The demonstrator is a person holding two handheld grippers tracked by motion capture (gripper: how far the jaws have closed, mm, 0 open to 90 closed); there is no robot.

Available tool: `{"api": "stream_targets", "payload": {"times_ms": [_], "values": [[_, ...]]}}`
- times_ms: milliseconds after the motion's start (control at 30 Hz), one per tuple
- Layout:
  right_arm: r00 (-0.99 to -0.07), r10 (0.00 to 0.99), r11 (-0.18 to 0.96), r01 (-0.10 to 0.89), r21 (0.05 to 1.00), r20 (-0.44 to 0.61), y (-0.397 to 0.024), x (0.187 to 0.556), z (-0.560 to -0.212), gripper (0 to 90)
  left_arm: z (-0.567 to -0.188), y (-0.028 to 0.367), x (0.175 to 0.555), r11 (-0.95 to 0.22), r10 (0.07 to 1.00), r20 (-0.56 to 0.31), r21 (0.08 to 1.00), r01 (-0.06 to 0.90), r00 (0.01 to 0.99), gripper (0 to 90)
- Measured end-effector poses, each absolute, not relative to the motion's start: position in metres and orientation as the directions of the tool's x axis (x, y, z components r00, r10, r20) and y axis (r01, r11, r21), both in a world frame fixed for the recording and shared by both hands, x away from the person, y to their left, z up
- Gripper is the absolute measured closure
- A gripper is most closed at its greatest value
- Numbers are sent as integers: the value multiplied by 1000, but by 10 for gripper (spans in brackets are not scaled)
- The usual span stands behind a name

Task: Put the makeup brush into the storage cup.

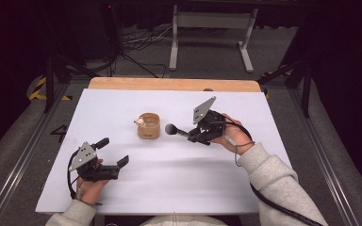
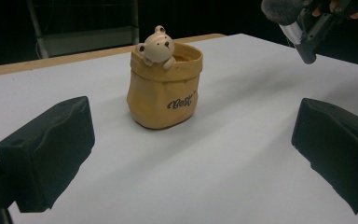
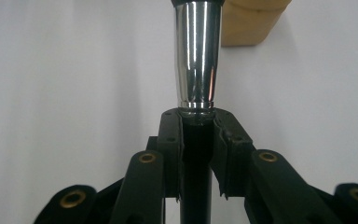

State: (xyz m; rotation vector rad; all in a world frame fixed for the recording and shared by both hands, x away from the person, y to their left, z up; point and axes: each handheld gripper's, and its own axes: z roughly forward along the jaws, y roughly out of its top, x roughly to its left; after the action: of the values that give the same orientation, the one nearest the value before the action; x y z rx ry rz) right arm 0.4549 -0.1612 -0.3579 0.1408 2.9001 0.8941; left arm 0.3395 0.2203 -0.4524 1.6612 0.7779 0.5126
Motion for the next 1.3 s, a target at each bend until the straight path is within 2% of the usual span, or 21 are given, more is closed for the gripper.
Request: {"api": "stream_targets", "payload": {"times_ms": [233,633,1300], "values": [[-983,173,737,89,670,-59,-167,448,-358,745,-452,220,340,-113,726,-71,969,220,684,0],[-966,252,591,113,799,-50,-176,433,-364,746,-452,219,340,-110,725,-71,970,217,685,0],[-912,408,358,128,925,-31,-187,416,-382,746,-452,219,341,-105,723,-75,971,216,687,0]]}}
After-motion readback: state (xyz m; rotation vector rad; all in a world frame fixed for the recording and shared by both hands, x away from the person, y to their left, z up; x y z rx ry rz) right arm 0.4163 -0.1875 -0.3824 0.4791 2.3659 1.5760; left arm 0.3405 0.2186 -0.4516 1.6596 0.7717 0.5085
